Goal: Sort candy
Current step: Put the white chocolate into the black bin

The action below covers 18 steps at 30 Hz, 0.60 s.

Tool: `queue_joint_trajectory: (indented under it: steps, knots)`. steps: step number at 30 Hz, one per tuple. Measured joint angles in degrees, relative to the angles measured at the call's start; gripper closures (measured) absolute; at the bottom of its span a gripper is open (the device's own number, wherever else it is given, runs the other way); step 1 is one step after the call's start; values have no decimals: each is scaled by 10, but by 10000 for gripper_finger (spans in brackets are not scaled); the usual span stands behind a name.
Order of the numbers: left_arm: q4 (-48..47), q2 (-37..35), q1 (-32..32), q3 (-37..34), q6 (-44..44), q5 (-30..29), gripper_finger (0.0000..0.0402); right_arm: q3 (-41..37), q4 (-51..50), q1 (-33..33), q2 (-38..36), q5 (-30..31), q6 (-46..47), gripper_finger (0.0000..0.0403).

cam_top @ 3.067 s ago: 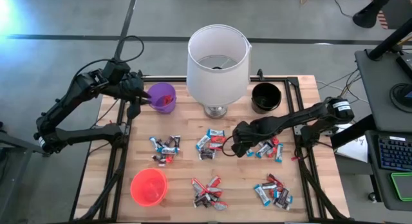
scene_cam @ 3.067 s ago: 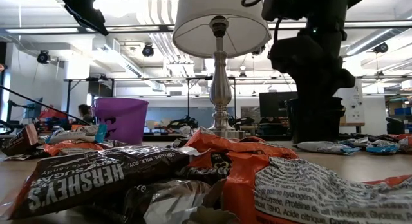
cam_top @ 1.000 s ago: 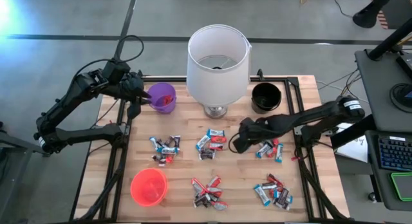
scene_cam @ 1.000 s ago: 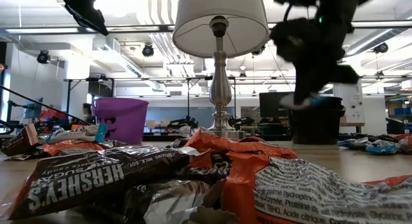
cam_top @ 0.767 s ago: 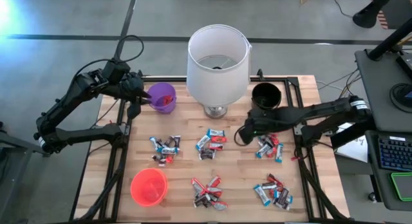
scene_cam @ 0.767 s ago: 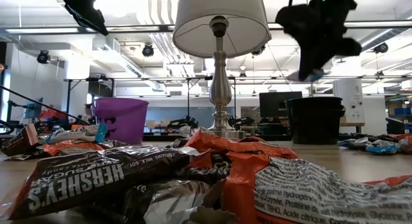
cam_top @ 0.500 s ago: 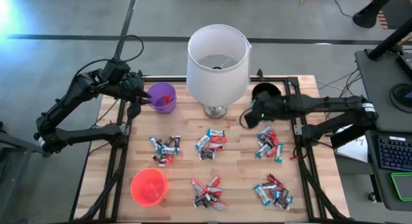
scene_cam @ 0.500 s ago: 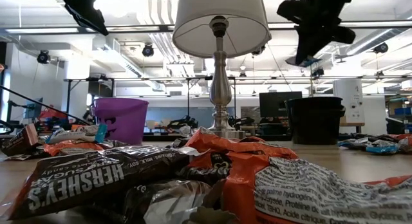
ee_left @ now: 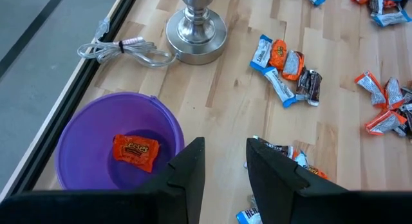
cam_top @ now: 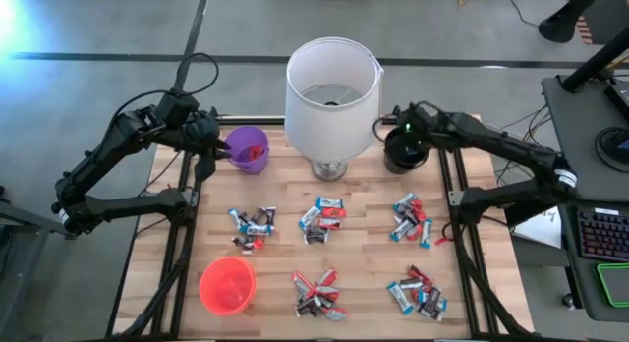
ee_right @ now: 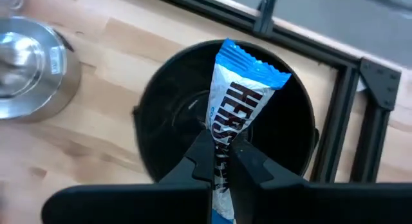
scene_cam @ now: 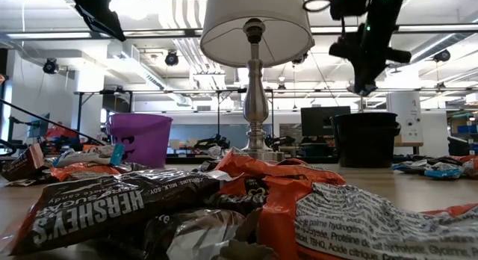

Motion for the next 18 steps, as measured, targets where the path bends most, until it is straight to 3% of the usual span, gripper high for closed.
queue_joint_trajectory:
  steps: [4,18]
  knots:
    - [0,0,0,0,0,0,306,0,4,-43,9,-45,-33,390]
    - [0,0,0,0,-5,0,306,0,26,-50,12,-48,-93,376]
